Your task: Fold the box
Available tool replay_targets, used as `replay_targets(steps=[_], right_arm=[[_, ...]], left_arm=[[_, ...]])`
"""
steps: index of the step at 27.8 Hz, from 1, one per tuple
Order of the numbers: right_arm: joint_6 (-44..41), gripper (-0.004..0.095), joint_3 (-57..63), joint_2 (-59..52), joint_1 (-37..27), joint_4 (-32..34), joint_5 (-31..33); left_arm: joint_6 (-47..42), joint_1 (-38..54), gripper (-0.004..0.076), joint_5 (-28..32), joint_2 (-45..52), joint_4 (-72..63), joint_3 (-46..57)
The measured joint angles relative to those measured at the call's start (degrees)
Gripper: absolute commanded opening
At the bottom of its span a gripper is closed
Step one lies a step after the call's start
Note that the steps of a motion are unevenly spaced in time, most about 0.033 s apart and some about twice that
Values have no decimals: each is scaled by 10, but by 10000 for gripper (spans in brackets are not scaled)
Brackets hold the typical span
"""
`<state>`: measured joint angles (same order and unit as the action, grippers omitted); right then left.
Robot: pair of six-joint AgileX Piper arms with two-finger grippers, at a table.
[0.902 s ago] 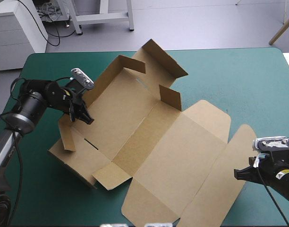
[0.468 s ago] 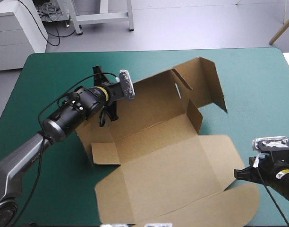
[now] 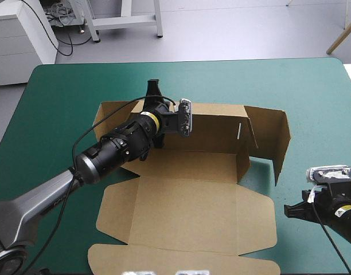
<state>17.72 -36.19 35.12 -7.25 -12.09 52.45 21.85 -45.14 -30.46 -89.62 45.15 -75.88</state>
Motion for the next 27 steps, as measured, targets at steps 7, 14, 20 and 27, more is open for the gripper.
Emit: replay_targets(steps=[7,14,20,27], right_arm=[[5,89,0,0,0,0,5],[22,89,0,0,0,0,18],[37,89,0,0,0,0,19],[45,324,0,0,0,-5,8]], left_arm=[[-149,-28,-10,-17,0,167,23],[-324,-74,-10,-58,0,355,109],[-436,-111,-10,-94,0,491,168],[-471,-115,-10,-110,2,515,182]])
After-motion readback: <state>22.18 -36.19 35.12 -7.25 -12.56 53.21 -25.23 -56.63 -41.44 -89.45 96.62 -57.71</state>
